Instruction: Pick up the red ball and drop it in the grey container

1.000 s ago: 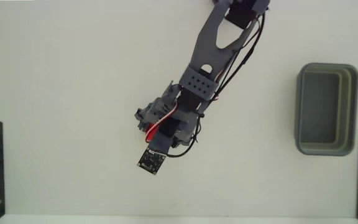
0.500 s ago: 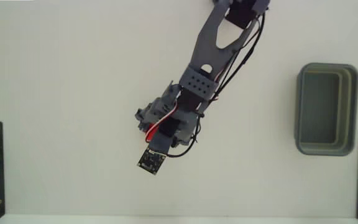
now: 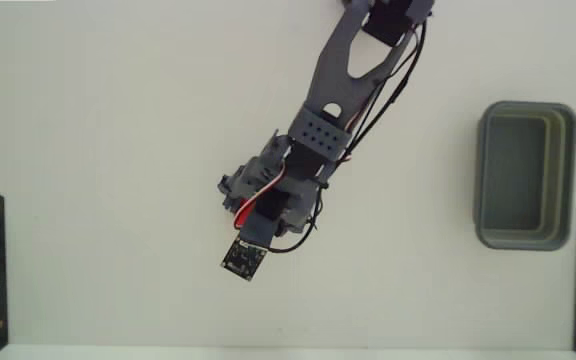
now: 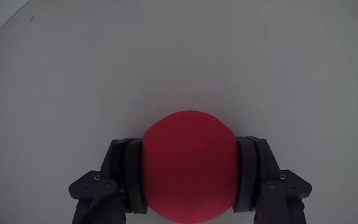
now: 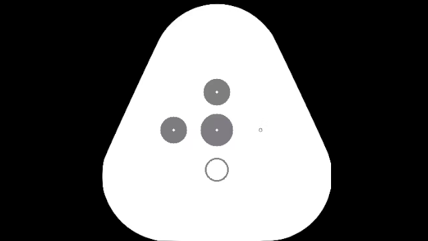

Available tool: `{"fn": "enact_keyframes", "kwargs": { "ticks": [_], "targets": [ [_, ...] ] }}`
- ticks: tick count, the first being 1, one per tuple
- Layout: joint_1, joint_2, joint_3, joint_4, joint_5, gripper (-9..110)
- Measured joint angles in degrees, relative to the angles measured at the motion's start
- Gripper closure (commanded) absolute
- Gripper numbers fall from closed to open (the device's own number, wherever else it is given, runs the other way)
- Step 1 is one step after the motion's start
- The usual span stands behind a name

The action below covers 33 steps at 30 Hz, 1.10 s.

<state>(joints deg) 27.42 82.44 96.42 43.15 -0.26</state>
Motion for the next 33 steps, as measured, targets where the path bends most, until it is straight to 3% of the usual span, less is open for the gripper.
{"fn": "enact_keyframes", "kwargs": {
  "ticks": [33],
  "targets": [
    [0.0, 0.1, 0.0, 0.0, 0.0, 34]
  ]
}}
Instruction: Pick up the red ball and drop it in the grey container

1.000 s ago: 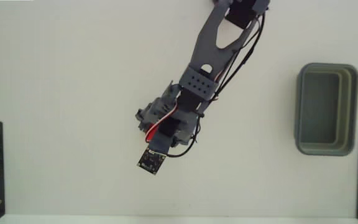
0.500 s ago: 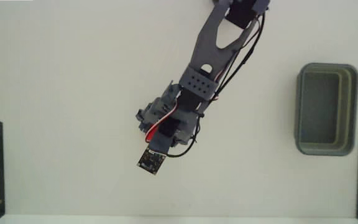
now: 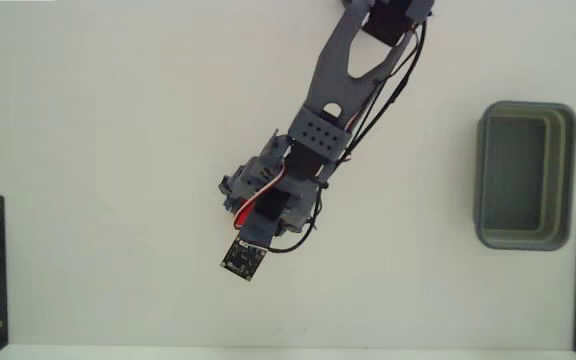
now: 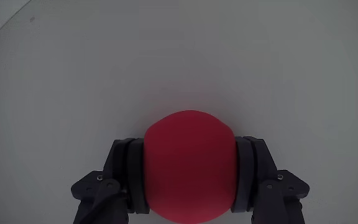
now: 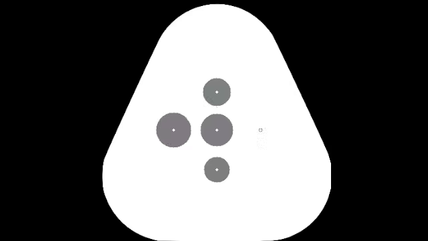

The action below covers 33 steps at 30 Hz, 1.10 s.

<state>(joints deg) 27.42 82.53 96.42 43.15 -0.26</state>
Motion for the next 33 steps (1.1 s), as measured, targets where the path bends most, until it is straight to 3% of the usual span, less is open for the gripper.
{"fn": "enact_keyframes", "kwargs": {
  "ticks": [19, 33],
  "targets": [
    [0.0, 0.0, -1.4, 2.5, 0.0, 34],
    [0.0, -0.1, -11.3, 13.9, 0.0, 34]
  ]
}}
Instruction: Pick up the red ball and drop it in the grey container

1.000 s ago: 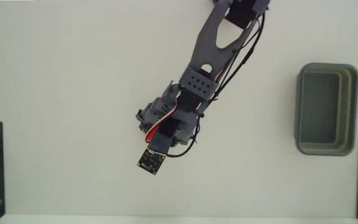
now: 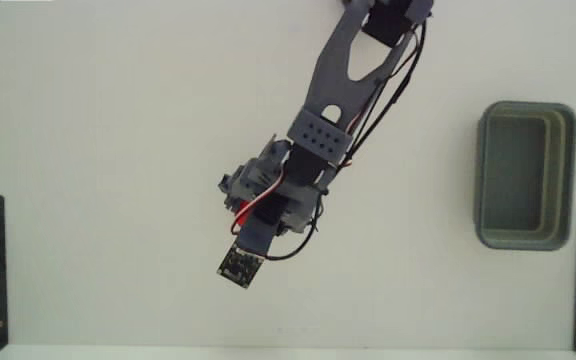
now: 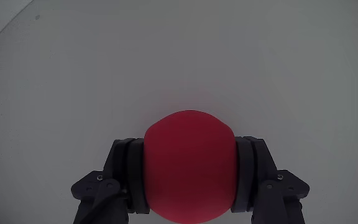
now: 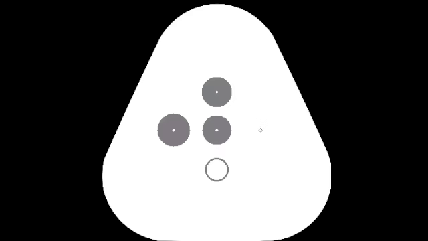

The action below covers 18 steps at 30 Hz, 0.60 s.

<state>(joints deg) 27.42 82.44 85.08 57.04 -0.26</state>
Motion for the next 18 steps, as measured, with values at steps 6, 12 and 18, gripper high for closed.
{"fn": "enact_keyframes", "kwargs": {
  "ticks": [6, 12, 18],
  "targets": [
    [0.0, 0.0, -6.7, 6.2, 0.1, 34],
    [0.0, -0.9, -14.2, 12.1, 0.0, 34],
    [0.0, -2.9, -22.9, 19.1, 0.0, 34]
  ]
}}
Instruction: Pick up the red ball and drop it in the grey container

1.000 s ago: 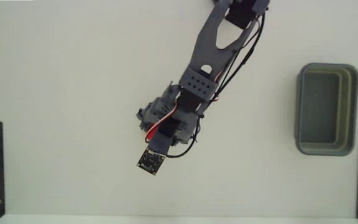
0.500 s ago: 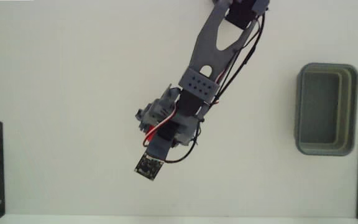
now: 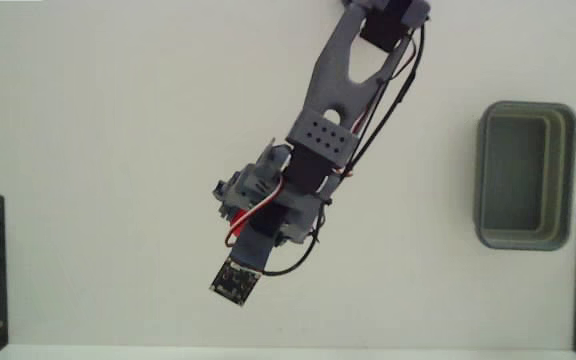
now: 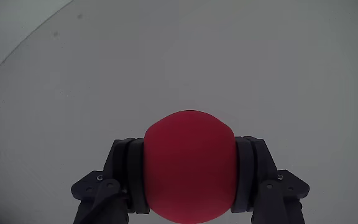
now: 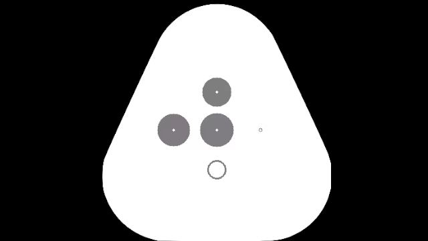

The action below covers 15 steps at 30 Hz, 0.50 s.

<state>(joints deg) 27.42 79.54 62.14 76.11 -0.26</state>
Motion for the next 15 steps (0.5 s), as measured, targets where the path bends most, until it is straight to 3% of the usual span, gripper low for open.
{"fn": "enact_keyframes", "kwargs": {
  "ticks": [15],
  "targets": [
    [0.0, -11.1, -29.7, 19.4, 0.1, 34]
  ]
}}
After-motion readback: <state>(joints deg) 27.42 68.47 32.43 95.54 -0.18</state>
